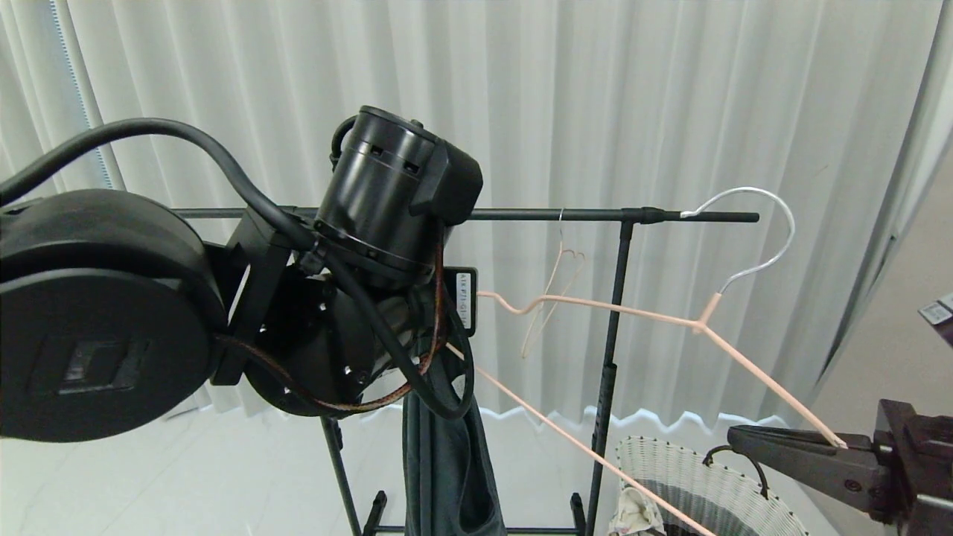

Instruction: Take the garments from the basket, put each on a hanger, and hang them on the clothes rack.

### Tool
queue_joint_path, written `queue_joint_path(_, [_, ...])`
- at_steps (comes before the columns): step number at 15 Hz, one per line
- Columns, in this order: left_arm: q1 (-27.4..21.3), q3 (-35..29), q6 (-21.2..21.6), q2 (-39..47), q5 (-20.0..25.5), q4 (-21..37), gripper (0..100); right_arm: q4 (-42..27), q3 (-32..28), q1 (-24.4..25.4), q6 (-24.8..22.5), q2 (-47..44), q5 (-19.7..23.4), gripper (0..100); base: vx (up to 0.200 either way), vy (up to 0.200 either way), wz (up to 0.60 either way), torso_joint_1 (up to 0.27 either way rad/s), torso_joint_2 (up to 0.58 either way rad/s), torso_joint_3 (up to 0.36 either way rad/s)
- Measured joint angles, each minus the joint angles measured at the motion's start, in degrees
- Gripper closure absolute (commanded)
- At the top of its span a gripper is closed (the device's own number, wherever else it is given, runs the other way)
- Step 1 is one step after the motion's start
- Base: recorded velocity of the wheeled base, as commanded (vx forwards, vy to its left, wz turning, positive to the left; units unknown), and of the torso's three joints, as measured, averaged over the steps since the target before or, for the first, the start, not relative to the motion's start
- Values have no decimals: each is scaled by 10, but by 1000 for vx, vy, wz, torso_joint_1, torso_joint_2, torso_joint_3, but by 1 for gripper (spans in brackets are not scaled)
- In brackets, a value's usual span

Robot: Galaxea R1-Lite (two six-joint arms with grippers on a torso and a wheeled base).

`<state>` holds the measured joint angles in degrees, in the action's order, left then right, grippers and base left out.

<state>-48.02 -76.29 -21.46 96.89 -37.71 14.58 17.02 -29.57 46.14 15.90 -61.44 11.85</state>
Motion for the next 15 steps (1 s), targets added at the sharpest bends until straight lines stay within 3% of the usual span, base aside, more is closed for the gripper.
queue_joint_path(4, [-9,-3,-10,0,0,0,100,20,0,-5,-3,-40,-2,100,0,0,0,0,0,0])
queue_joint_path(7, [-20,-7,-29,0,0,0,100,22,-4,-1,-2,-73,-42,100,0,0,0,0,0,0])
queue_joint_path(15, [-39,-24,-56,7,-1,0,100,22,-48,43,9,-146,-99,100,0,0,0,0,0,0])
